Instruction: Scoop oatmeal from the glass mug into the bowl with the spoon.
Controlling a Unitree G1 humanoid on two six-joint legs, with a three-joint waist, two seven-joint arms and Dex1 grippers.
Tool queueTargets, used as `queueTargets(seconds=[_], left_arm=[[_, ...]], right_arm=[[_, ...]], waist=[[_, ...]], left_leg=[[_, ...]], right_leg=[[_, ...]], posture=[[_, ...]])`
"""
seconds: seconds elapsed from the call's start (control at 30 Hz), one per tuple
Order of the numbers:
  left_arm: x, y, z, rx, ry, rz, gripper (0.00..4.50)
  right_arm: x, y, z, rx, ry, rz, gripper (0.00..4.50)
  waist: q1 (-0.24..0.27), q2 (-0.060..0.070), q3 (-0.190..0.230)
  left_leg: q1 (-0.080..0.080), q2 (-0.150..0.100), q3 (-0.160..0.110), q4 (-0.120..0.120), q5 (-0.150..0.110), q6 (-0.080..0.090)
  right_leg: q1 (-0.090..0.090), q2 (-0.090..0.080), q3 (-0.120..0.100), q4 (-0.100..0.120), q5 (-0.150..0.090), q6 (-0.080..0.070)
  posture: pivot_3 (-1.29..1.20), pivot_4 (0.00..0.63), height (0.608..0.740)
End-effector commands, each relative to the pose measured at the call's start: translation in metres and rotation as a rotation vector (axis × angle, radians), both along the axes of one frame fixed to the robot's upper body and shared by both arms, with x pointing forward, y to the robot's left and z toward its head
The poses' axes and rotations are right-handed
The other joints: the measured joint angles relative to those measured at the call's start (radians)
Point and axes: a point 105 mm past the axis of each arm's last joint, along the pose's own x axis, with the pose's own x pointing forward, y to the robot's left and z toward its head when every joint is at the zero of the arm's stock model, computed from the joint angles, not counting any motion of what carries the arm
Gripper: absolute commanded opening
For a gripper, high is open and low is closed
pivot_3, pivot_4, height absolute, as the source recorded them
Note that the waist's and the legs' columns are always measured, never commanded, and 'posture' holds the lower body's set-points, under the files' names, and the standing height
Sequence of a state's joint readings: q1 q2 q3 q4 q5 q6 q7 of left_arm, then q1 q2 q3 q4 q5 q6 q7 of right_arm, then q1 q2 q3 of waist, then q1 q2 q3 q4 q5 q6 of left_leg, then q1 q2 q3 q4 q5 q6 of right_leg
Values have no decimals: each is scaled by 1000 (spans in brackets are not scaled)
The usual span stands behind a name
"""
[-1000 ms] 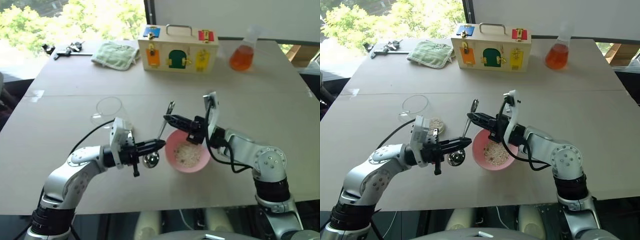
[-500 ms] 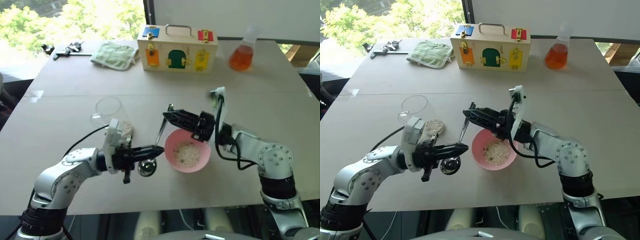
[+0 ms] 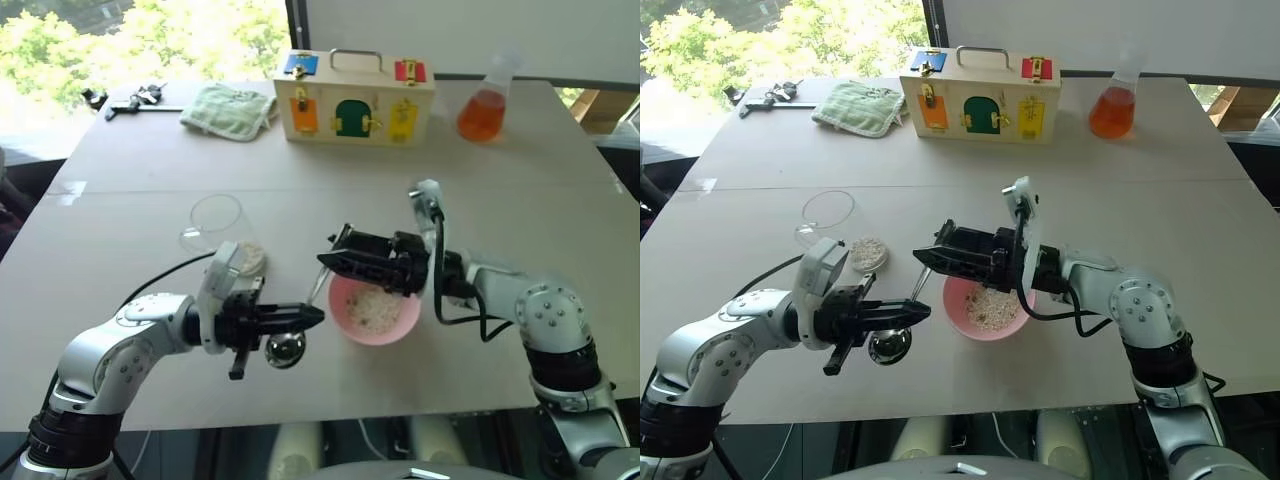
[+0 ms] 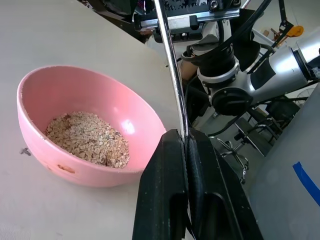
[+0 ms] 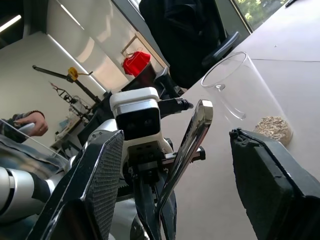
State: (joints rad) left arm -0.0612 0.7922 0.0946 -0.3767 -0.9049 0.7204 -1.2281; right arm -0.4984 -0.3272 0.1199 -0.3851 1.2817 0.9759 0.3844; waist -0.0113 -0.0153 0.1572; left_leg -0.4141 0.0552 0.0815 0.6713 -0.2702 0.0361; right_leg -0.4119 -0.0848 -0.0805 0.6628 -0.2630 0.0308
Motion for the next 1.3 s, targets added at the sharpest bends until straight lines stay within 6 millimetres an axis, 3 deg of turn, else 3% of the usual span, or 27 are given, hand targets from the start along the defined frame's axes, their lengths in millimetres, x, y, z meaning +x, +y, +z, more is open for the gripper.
queueTargets(seconds=[0.03, 0.33, 0.43, 0.47, 0.57, 0.97, 1.0, 1.13, 1.23, 1.27, 1.3], left_arm=[[-7, -2, 0, 16, -18, -44, 0], [-5, -4, -2, 23, -28, -45, 0], [-5, -4, -2, 21, -30, -44, 0], [-5, -4, -2, 20, -31, -43, 0], [-4, -4, -2, 20, -34, -41, 0], [11, -2, -6, 27, -37, 37, 0], [13, -1, -5, 22, -43, 49, 683], [21, 1, -3, 16, -85, 94, 2349], [19, 2, 3, 17, -135, 107, 3855], [15, 3, 5, 20, -150, 105, 4276], [12, 5, 8, 22, -160, 109, 4276]], right_arm=[[-8, 2, 11, 10, -55, 38, 3395], [-11, 4, 12, -15, -65, 69, 3395], [-10, 3, 11, -19, -60, 70, 2224], [-10, 3, 11, -23, -59, 69, 1538], [-10, 2, 9, -32, -56, 68, 166], [-5, 1, 8, -39, -36, 41, 73], [-4, 0, 8, -38, -34, 35, 0], [-1, -3, 10, -32, -24, 12, 0], [6, -7, 14, -12, -11, -23, 0], [9, -10, 16, -7, -7, -41, 0], [11, -14, 17, -4, -6, -57, 0]], waist=[[0, 0, 0], [0, 0, 0], [0, 0, 0], [0, 0, 0], [0, 0, 0], [0, 0, 0], [0, 0, 0], [1, 0, 0], [0, 0, 0], [0, 0, 0], [-1, 0, 0]], left_leg=[[0, 0, 0, 0, 0, 0], [0, 0, 0, 0, 0, 0], [0, 0, 0, 0, 0, 0], [0, 0, 0, 0, 0, 0], [0, 0, 0, 0, 0, 0], [0, 0, 0, 1, 0, 0], [0, 0, 0, 1, 0, 0], [0, 0, 0, 1, 0, 0], [0, 0, 0, 1, 0, 0], [0, 0, 0, 1, 0, 0], [0, 0, 0, 1, 0, 0]], right_leg=[[0, 0, 0, 0, 0, 0], [0, 0, 0, 0, 0, 0], [0, 0, 0, 0, 0, 0], [0, 0, 0, 0, 0, 0], [0, 0, 0, 0, 0, 0], [0, 0, 0, 1, 0, 0], [0, 0, 0, 1, 0, 0], [0, 0, 0, 1, 0, 0], [0, 0, 0, 1, 0, 0], [0, 0, 0, 1, 0, 0], [0, 0, 0, 1, 0, 0]], posture=[[0, 150, 740], [0, 150, 740], [0, 150, 740], [0, 150, 740], [0, 150, 740], [0, 150, 740], [0, 150, 740], [0, 150, 740], [0, 150, 740], [0, 150, 740], [0, 150, 740]])
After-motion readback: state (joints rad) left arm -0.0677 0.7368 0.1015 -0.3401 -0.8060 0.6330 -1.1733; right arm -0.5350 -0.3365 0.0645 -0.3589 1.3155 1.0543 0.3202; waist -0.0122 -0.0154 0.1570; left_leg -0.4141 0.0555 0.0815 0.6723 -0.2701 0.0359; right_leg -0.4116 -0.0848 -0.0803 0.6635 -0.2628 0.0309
